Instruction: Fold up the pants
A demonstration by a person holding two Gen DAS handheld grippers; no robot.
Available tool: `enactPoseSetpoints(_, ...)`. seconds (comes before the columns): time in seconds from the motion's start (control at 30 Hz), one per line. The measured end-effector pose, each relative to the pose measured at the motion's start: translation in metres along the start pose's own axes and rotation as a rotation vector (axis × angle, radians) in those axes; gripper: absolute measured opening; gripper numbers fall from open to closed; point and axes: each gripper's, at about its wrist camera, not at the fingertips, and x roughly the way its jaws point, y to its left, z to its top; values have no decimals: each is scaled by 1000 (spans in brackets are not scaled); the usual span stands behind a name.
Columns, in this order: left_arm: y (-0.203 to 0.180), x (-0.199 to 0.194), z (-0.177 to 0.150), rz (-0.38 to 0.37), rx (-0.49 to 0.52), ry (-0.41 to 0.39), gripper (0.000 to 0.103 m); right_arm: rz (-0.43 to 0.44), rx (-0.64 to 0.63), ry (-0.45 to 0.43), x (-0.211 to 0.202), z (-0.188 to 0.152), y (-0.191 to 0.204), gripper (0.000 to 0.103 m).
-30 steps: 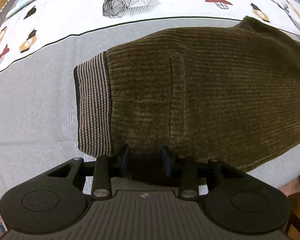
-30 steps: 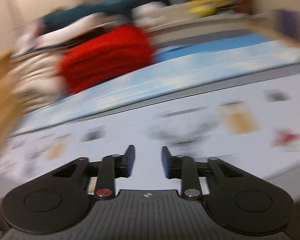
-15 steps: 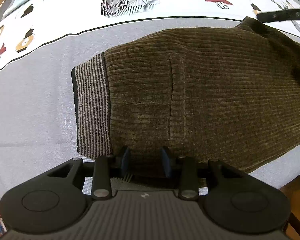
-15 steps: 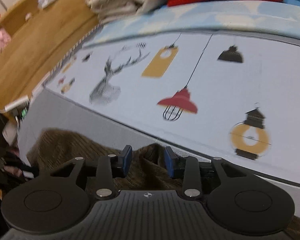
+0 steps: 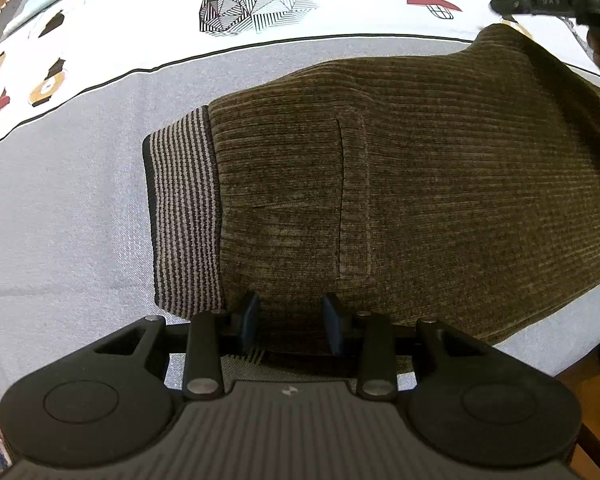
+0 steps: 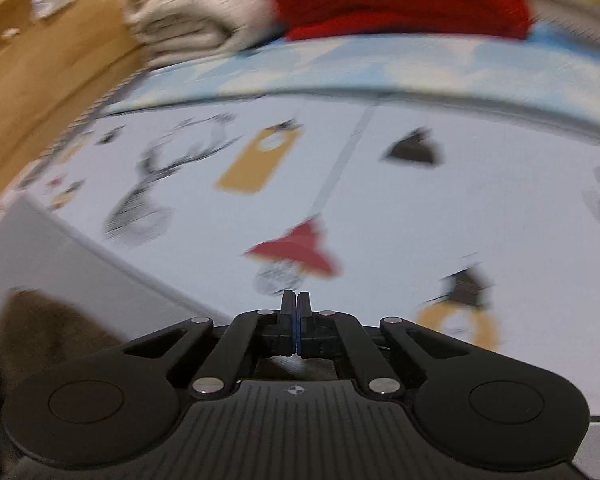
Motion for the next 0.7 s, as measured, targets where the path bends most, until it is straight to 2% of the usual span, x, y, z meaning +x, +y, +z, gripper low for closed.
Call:
enactPoseSetpoints(0.1,-3,-3,1,6,0,-4,39,-45,74,-49,-19,9,-17,3)
enactPoseSetpoints(0.2,-3,-9,2,2,-15,-23,40,36,107,-90,-46,17,-35,4)
enactPoseSetpoints(0.23,-3,-13,3,0,-23,-39,41,69,94,-79,-53,18,-39,7)
enactPoseSetpoints(0.3,-3,-20,6,-5,-41,-73,42,149,37,-20,-63,13,-46,29)
enactPoseSetpoints(0.33,-4,-23,8,-11,-50,-83,42,182,2,29,-66,7,-49,49)
enactPoseSetpoints(0.37,-5,-25,10,-14,-53,-94,42,202,-35,74,-67,2,-50,54)
enactPoseSetpoints(0.4,-8,-27,13,-16,-48,-102,42,207,-89,118,-66,-7,-50,54)
enactPoseSetpoints(0.5,-21,-31,21,-23,-23,-114,42,143,-227,184,-62,-30,-47,50)
enactPoseSetpoints(0.53,-26,-32,24,-24,-14,-119,42,113,-265,194,-58,-38,-48,24)
enactPoseSetpoints(0.57,-29,-32,27,-23,-6,-124,42,71,-295,196,-55,-42,-48,9)
enactPoseSetpoints(0.7,-47,-35,39,-37,9,-149,42,-123,-252,113,-50,-46,-57,9)
